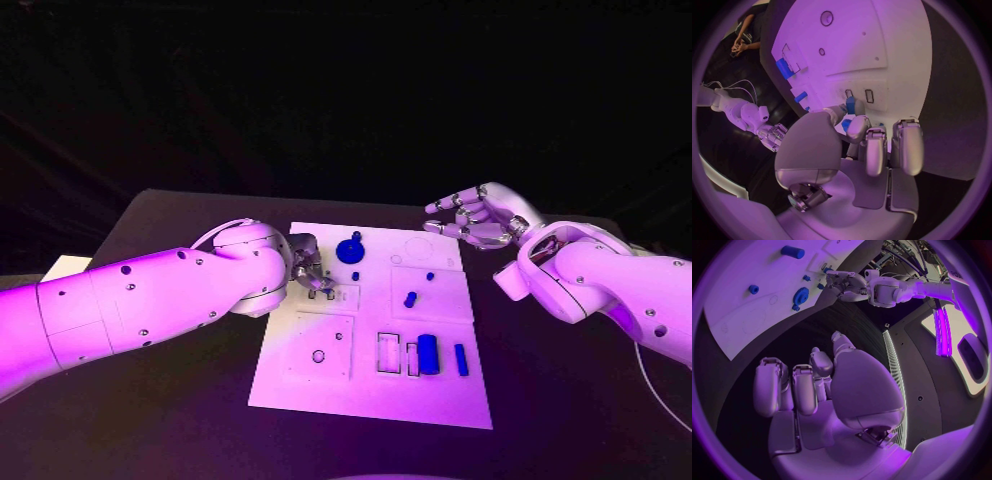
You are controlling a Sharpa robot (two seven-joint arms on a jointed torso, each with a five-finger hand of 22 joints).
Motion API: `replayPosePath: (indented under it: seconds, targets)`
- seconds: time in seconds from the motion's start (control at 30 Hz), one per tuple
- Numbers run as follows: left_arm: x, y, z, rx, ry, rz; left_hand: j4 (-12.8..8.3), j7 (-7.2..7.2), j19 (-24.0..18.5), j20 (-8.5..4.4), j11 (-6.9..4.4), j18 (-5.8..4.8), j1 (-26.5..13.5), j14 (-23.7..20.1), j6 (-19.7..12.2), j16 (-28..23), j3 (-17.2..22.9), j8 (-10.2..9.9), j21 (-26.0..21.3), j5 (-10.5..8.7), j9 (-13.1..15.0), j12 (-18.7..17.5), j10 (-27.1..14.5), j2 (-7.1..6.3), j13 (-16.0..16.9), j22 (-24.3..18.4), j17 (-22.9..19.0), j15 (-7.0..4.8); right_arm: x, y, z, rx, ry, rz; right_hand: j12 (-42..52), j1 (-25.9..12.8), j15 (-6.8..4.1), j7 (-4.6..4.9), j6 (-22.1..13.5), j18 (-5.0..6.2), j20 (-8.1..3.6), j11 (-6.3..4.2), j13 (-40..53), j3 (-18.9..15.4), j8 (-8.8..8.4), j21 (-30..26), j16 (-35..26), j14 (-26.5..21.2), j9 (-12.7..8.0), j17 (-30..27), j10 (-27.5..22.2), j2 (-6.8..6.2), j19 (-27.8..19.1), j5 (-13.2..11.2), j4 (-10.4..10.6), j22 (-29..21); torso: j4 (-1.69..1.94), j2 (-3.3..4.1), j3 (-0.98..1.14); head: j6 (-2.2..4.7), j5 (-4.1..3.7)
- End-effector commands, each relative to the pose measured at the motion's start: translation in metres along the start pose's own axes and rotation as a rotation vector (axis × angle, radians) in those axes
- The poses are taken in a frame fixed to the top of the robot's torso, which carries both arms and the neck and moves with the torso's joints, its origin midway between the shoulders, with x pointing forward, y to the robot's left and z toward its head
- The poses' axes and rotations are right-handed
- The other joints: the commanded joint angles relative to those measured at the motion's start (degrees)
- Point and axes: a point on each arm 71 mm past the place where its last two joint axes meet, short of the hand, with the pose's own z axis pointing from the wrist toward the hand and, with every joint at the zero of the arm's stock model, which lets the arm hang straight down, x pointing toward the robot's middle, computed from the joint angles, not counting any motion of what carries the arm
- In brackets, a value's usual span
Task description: Assemble the parts on the task board
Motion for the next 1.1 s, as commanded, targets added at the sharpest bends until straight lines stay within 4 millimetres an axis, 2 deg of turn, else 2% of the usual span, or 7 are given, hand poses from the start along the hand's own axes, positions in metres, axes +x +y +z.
replayPosePath:
  seconds: [0.03, 0.23, 0.37, 0.47, 1.1]
  targets:
    - [0.003, -0.002, 0.000, 0.009, 0.021, 0.020, -7.71, -0.45, 0.76, 0.12, -0.07, -1.13, 0.16, 5.91, 0.18, 0.17, 8.06, 0.29, 0.27, 0.10, 0.11, 0.22, 0.50, 0.54, 0.08, 4.20, 15.09, 0.05, 0.002, 0.000, 0.000, -0.008, 0.010, 0.003, -0.17, 0.28, -0.26, 0.05, 0.29, 0.72, -0.01, -0.09, -0.02, -0.06, 0.21, -0.29, -0.20, 3.67, 0.10, 5.59, -0.29, 0.48, -0.36, 0.27, -0.31, -0.03, -0.05, 0.03, 0.03, -0.07, 0.08]
    - [0.009, -0.002, 0.002, 0.008, 0.042, 0.023, -7.73, -0.46, 0.72, 0.11, -0.08, -1.11, 0.13, 5.91, 0.18, 0.17, 8.09, 0.30, 0.22, 0.10, 0.13, 0.19, 0.49, 0.52, 0.04, 4.11, 15.09, 0.05, 0.003, 0.000, 0.000, -0.005, 0.016, 0.003, -0.16, 0.20, -0.26, 0.05, 0.32, 0.73, -0.01, -0.09, -0.02, -0.11, 0.22, -0.32, -0.22, 3.67, 0.11, 5.57, -0.29, 0.50, -0.38, 0.35, -0.28, -0.09, -0.05, 0.01, -0.04, -0.29, -0.20]
    - [0.010, -0.002, 0.002, 0.008, 0.048, 0.023, -7.73, -0.46, 0.72, 0.11, -0.08, -1.11, 0.13, 5.91, 0.18, 0.17, 8.09, 0.30, 0.22, 0.10, 0.13, 0.19, 0.49, 0.52, 0.04, 4.11, 15.09, 0.05, 0.003, -0.001, 0.000, -0.003, 0.018, 0.003, -0.16, 0.20, -0.26, 0.05, 0.32, 0.73, -0.01, -0.09, -0.02, -0.11, 0.22, -0.32, -0.22, 3.67, 0.11, 5.57, -0.29, 0.50, -0.38, 0.35, -0.28, -0.09, 0.00, 0.01, 0.02, -0.30, -0.42]
    - [0.011, -0.002, 0.002, 0.008, 0.053, 0.023, -7.73, -0.46, 0.72, 0.11, -0.08, -1.11, 0.13, 5.91, 0.18, 0.17, 8.09, 0.30, 0.22, 0.10, 0.13, 0.19, 0.49, 0.52, 0.04, 4.11, 15.09, 0.05, 0.003, -0.001, 0.000, -0.003, 0.021, 0.003, -0.16, 0.20, -0.26, 0.05, 0.32, 0.73, -0.01, -0.09, -0.02, -0.11, 0.22, -0.32, -0.22, 3.67, 0.11, 5.57, -0.29, 0.50, -0.38, 0.35, -0.28, -0.09, -0.03, 0.04, 0.00, -0.25, -0.24]
    - [0.014, -0.003, 0.001, 0.011, 0.087, 0.035, -8.27, -0.55, 0.65, 0.08, -0.16, -1.07, -0.04, 5.91, 0.27, 0.17, 8.61, 0.46, 0.13, 0.11, 0.37, 0.38, 0.64, 0.20, 0.23, 3.96, 15.09, 0.01, 0.004, -0.001, 0.000, 0.001, 0.030, 0.003, -0.16, 0.20, -0.26, 0.05, 0.32, 0.73, -0.01, -0.09, -0.02, -0.11, 0.22, -0.32, -0.22, 3.67, 0.11, 5.57, -0.29, 0.50, -0.38, 0.35, -0.28, -0.09, 0.01, 0.03, -0.02, -0.53, -0.27]
